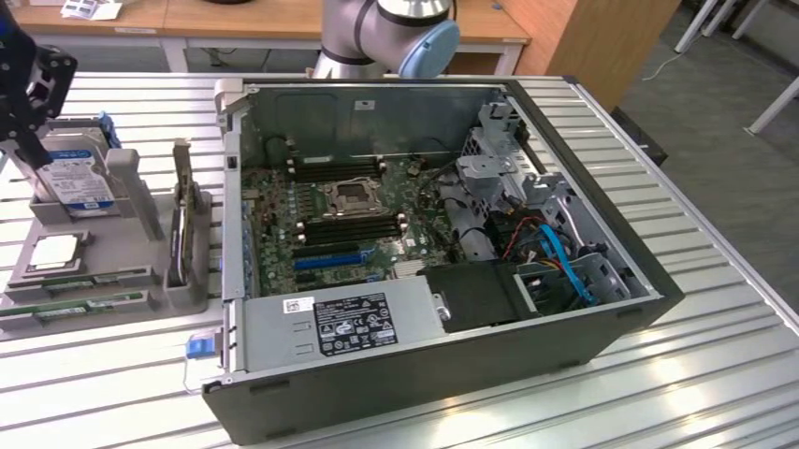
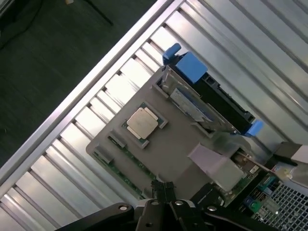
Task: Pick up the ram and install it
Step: 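Pick up the ram and move it above insertion slot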
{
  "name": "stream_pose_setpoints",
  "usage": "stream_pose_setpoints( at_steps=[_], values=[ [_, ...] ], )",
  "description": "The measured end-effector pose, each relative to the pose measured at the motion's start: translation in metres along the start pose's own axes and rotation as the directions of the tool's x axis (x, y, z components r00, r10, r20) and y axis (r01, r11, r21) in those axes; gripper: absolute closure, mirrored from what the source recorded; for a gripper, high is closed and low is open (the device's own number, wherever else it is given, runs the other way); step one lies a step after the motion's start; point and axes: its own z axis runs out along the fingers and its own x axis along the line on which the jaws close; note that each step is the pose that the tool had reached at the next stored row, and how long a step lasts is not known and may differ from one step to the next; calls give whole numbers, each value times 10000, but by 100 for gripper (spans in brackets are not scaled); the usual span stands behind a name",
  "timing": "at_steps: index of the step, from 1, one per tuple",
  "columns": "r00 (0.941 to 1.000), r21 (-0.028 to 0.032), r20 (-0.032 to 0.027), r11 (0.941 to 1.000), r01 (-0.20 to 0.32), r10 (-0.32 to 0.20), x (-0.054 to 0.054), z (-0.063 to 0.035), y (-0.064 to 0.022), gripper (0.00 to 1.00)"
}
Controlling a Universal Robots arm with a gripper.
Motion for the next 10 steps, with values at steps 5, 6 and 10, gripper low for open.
stream_pose_setpoints(
  at_steps=[5, 6, 10],
  values=[
    [9960, -1, -26, 9960, 898, -898, 0, 71, -2, 89],
    [9940, -2, -32, 9940, 1093, -1093, 0, 86, -3, 89],
    [9836, -4, -50, 9836, 1804, -1804, 0, 141, -4, 89]
  ],
)
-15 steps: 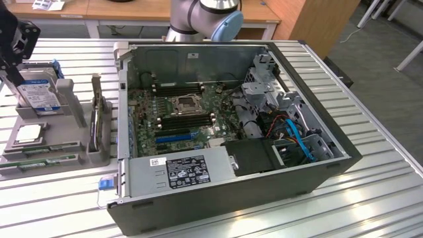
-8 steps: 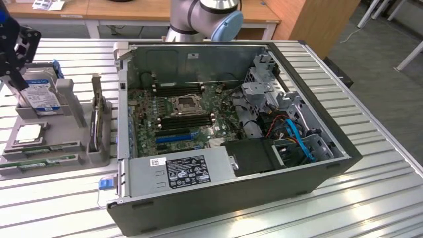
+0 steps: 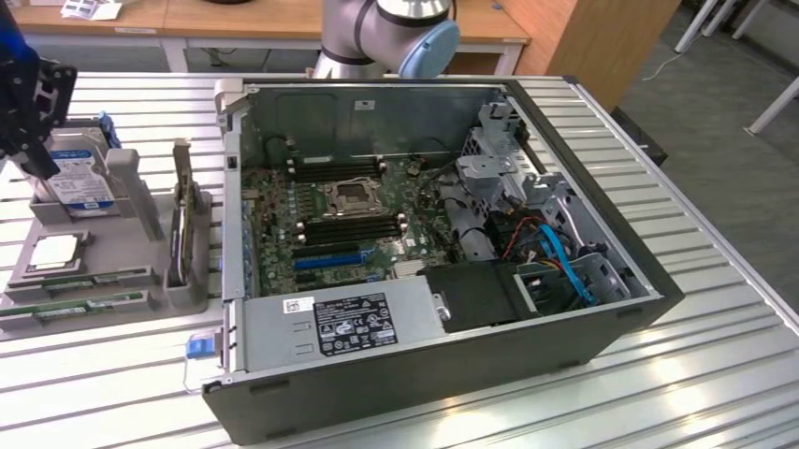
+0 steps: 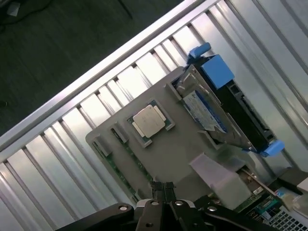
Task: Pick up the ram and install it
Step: 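Pick up the ram and move it above insertion slot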
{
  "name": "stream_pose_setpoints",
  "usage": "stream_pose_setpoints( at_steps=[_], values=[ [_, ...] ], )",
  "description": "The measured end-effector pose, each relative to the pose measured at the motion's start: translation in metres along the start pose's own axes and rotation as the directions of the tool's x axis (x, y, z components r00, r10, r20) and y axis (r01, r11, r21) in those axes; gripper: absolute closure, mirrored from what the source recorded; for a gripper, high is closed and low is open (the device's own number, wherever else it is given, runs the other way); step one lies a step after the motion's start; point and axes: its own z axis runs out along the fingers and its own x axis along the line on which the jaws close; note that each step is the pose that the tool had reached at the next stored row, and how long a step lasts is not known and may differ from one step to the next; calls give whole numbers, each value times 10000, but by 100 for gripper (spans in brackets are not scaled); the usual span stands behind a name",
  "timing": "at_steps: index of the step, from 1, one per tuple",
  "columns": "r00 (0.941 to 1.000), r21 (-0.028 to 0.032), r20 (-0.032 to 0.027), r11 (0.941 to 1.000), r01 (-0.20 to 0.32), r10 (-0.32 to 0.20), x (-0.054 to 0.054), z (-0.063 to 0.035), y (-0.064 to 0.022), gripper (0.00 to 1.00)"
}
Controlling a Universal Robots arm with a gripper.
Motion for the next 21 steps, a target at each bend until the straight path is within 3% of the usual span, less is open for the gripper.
stream_pose_setpoints(
  at_steps=[5, 10, 15, 21],
  values=[
    [9958, -1, -26, 9958, 914, -914, 0, 70, -2, 89],
    [9836, -4, -51, 9836, 1804, -1804, 0, 138, -4, 89],
    [9631, -8, -75, 9631, 2691, -2691, 0, 209, -6, 89],
    [9308, -45, -112, 9309, 3652, -3652, 1, 312, -8, 89]
  ],
)
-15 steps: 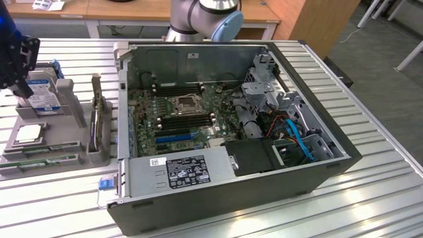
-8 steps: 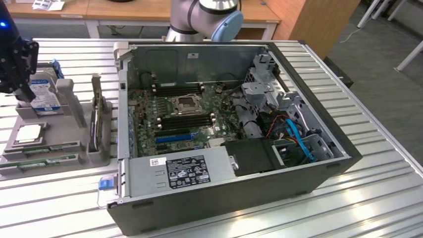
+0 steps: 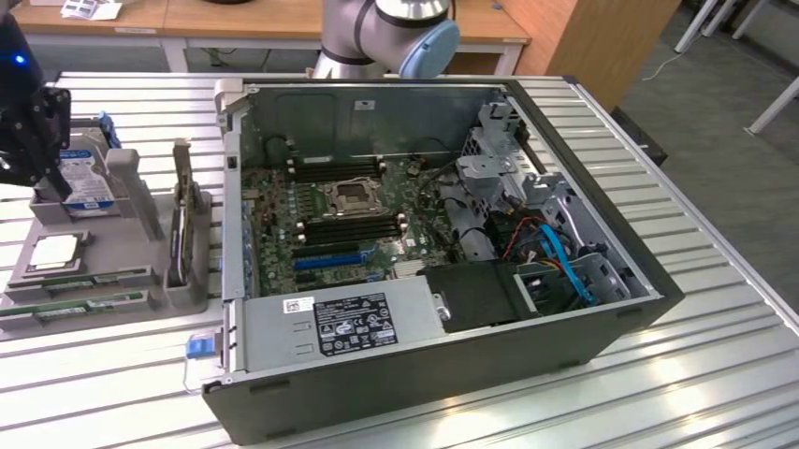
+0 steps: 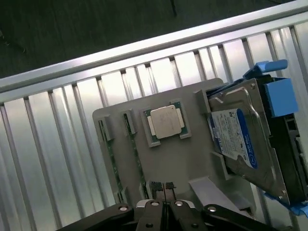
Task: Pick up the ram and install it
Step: 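Pick up the ram and move it above insertion slot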
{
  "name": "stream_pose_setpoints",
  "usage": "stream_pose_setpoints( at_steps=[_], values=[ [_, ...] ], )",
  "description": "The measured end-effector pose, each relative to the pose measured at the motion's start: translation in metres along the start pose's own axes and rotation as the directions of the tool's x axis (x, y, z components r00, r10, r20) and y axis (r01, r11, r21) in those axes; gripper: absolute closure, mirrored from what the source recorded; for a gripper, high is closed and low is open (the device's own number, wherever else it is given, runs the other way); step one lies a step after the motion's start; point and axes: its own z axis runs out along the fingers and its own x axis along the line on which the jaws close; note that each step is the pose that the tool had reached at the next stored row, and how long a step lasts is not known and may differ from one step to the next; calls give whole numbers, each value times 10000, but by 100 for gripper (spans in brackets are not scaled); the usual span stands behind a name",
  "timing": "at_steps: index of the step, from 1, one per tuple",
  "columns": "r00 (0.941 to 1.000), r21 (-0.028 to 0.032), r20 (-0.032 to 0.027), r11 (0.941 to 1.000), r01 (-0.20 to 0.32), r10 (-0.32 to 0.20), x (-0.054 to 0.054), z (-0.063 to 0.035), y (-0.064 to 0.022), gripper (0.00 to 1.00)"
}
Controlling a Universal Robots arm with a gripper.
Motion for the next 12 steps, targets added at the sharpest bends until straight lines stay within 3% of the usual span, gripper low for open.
stream_pose_setpoints(
  at_steps=[7, 12],
  values=[
    [9970, -98, -45, 9969, 778, -778, 21, 128, -11, 89],
    [9906, -261, -90, 9903, 1363, -1366, 35, 228, -18, 89]
  ],
)
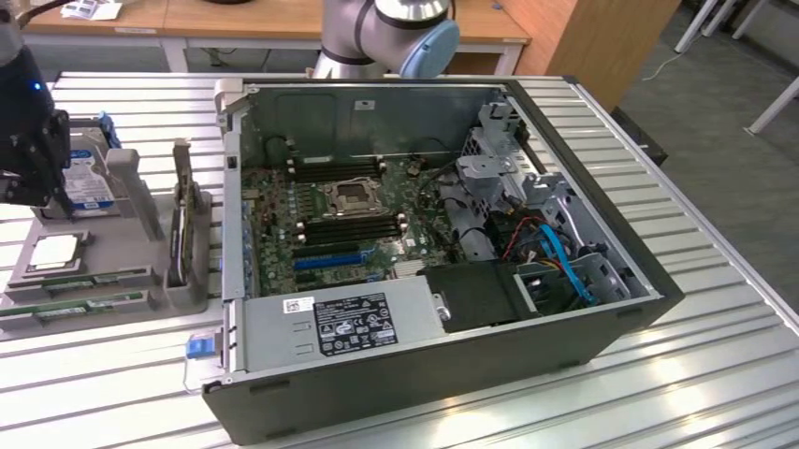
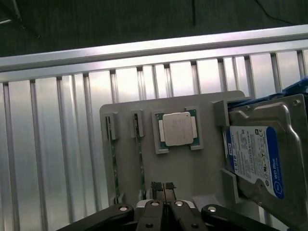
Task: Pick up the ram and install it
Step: 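Pick up the ram and move it above insertion slot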
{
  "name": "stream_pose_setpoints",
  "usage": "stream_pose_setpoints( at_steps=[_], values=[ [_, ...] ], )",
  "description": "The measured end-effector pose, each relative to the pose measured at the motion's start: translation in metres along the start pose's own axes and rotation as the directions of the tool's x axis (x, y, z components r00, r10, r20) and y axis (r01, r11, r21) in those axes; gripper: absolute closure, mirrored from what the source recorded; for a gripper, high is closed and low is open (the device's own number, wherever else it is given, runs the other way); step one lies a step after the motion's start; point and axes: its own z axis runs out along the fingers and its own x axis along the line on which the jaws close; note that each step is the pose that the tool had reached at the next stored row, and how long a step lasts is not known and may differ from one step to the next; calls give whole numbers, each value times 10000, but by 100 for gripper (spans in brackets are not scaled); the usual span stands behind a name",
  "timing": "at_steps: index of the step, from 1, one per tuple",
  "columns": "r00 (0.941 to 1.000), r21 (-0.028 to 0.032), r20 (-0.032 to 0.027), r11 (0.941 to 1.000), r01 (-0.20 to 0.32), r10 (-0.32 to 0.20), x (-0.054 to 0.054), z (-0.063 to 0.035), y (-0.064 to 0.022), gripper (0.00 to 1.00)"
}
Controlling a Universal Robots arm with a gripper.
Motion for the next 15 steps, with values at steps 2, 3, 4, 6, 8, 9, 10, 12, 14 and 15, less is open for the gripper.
stream_pose_setpoints(
  at_steps=[2, 3, 4, 6, 8, 9, 10, 12, 14, 15],
  values=[
    [9998, -60, -18, 9998, 186, -186, 7, 36, -3, 89],
    [9996, -90, -26, 9996, 269, -270, 10, 53, -4, 89],
    [9994, -119, -33, 9993, 346, -347, 15, 71, -6, 89],
    [9988, -181, -48, 9986, 496, -496, 25, 106, -9, 89],
    [9974, -194, -62, 9973, 712, -713, 28, 122, -10, 89],
    [9966, -195, -70, 9964, 824, -825, 29, 122, -10, 89],
    [9954, -182, -76, 9953, 952, -954, 31, 124, -10, 89],
    [9929, -108, -87, 9929, 1184, -1185, 34, 127, -12, 89],
    [9905, -25, -97, 9905, 1374, -1374, 36, 128, -12, 89],
    [9903, -20, -98, 9904, 1385, -1385, 35, 129, -11, 89]
  ],
)
